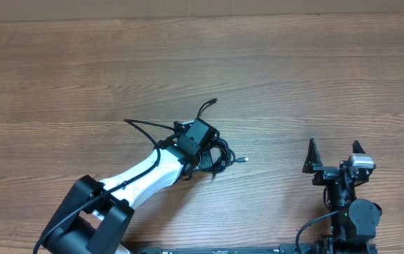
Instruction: Untangle cables
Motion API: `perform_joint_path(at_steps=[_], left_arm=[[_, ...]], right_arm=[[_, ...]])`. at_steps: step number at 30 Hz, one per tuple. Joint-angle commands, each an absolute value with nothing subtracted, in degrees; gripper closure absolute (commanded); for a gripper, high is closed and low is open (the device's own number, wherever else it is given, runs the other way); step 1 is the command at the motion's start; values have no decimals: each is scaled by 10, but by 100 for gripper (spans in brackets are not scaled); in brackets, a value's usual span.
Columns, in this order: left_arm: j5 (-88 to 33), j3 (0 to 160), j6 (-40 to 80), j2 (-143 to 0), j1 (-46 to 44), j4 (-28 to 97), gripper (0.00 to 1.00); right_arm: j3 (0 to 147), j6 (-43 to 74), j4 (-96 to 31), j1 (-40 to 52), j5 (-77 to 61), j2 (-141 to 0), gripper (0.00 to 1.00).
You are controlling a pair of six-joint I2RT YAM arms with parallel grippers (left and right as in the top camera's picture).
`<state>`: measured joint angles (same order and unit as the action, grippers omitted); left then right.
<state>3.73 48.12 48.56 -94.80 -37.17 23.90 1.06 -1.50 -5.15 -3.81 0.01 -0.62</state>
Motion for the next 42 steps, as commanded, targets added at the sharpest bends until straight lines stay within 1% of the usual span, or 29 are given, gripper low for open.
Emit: perform_joint_path(at_steps=[1,9,15,22,26,37,38,39,42], left_arm=[[53,484,494,-960,-375,243,96],[53,484,494,-959,-375,250,96],[13,484,494,-955,-375,261,96],[-29,484,503,-955,-376,303,96],[-30,484,531,-955,-376,324,96],[-30,484,535,-955,-376,324,96],[-29,484,540,-955,-376,324,96],[-28,484,544,-955,-376,324,96],[-22,484,555,-955,-376,324,96]], right_arm=[[5,-20,-48,-40,-1,-2,0],[5,-20,-48,-40,-1,-2,0],[5,-20,-48,-40,-1,-2,0],[5,-20,-48,-40,-1,-2,0],[5,-20,-48,-40,-1,-2,0],[5,-18,-45,-40,-1,-2,0],[5,-8,-44,-39,-5,-2,0],[5,29,-47,-38,-28,-2,0],[5,208,-41,-38,-96,-2,0]])
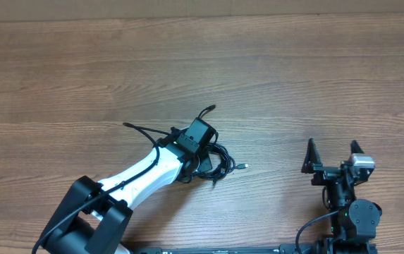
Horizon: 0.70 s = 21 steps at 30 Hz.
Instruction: Untangle cables
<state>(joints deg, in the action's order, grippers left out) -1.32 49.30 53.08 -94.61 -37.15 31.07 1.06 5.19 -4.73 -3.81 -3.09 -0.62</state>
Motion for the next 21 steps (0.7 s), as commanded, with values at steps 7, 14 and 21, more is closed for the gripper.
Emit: perform_joint_path(at_steps=[7,14,21], left_arm=[[-19,484,555,-955,-376,324,96],[-19,484,555,-955,-376,324,96],[-19,484,553,-955,-376,325,96]], right_arm=[[5,557,-31,-38,-333,-2,0],[5,570,-36,-38,-521,-2,0],[5,547,-36,-38,-542,-2,0]])
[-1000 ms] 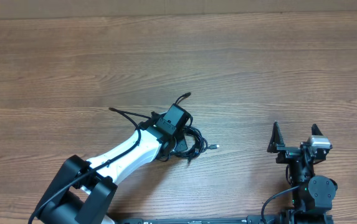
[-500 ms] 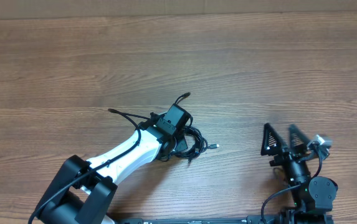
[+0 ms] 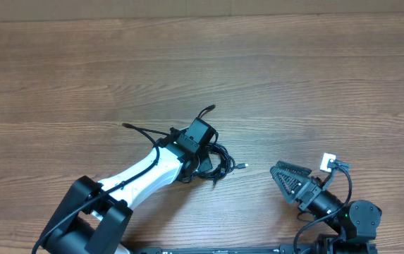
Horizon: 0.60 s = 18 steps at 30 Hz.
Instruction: Untangle cables
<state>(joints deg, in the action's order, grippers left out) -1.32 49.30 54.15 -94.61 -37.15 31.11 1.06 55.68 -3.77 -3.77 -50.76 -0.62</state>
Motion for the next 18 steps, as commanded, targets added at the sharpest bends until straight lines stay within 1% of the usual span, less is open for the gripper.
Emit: perform_joint_path(at_steps=[1,7,10,15,18], left_arm=[[-18,484,553,-955,-376,325,96],[-17,484,553,-955,-376,326,96],[-17,484,553,-955,-376,326,96],[-17,484,553,-955,-376,326,96],[-17,484,553,-955,-376,326,96]], right_arm=[[5,537,-44,-38,-541,-2,0],[13,560,-58,-40,-525,-21,0],[40,559,-109,-40,-501,-45,0],[104,520,-177,-40,-487,-101,0],[162,474,-248,-40,-472,-158,1]])
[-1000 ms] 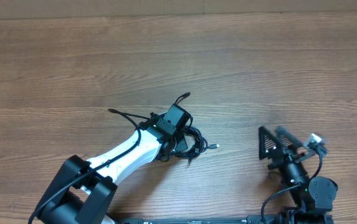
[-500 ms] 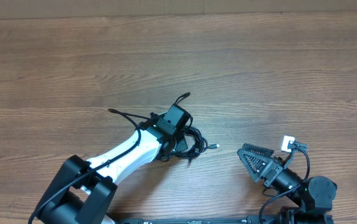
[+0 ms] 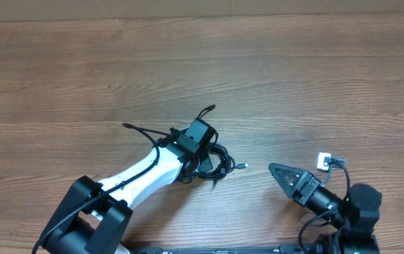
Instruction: Untangle cables
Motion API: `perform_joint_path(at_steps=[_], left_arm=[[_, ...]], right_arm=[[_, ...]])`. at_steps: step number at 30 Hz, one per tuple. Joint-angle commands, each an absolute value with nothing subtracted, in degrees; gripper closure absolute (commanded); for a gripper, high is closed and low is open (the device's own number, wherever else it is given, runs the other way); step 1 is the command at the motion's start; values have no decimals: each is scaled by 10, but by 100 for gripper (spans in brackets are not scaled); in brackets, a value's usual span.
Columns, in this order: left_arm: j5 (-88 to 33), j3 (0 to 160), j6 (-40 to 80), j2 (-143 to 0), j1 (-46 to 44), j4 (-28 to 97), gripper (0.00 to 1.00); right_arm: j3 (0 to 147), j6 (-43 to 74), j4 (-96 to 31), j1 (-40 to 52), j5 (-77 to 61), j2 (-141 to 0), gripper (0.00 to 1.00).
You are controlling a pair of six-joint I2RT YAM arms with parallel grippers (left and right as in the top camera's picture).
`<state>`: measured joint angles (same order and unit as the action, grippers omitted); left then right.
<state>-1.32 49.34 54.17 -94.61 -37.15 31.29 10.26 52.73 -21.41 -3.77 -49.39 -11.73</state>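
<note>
A bundle of tangled black cables [image 3: 221, 159] lies on the wooden table just left of centre. One loose end [image 3: 209, 109] points up and back, another [image 3: 127, 125] trails left, and a small connector [image 3: 243, 166] sticks out to the right. My left gripper [image 3: 205, 156] reaches down into the bundle under its black wrist housing, with its fingers mostly hidden; it looks shut on the strands. My right gripper [image 3: 273, 169] lies low at the front right and points left toward the connector, a short gap away. Its fingers overlap from above.
The white left arm [image 3: 142, 175] runs from the front left base up to the bundle. The right arm's base [image 3: 357, 208] sits at the front right edge, with a small white tag [image 3: 322, 160] on its wrist. Bare wood table [image 3: 293, 77] surrounds the bundle.
My right gripper has sunk a little lower and forward and now shows as a narrower wedge, still pointing left at the bundle. The left gripper and cables have not moved.
My left gripper was in the bundle and the right stood open and upright at the front right. The left then shifted slightly and the bundle shifted with it. The right then lay turned over to point left, and now sits a bit lower.
</note>
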Motion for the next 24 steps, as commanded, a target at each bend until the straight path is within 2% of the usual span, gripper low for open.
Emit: perform_joint_path(at_steps=[1,5,17,22,24], left_arm=[[-17,484,553,-955,-376,326,96],[-17,484,553,-955,-376,326,96],[-35,484,557,-955,-376,316,96],[-136,484,656,-955,-378,324,96],[-171,484,708,-955,-380,323,88]], right_arm=[[176,458,-271,-40,-463,-173,1],[220,403,-367,-39,-401,-232,1],[217,356,-430,-39,-394,-307,0],[217,355,-456,-39,-388,-307,0],[217,355,-465,-39,-370,-307,0]])
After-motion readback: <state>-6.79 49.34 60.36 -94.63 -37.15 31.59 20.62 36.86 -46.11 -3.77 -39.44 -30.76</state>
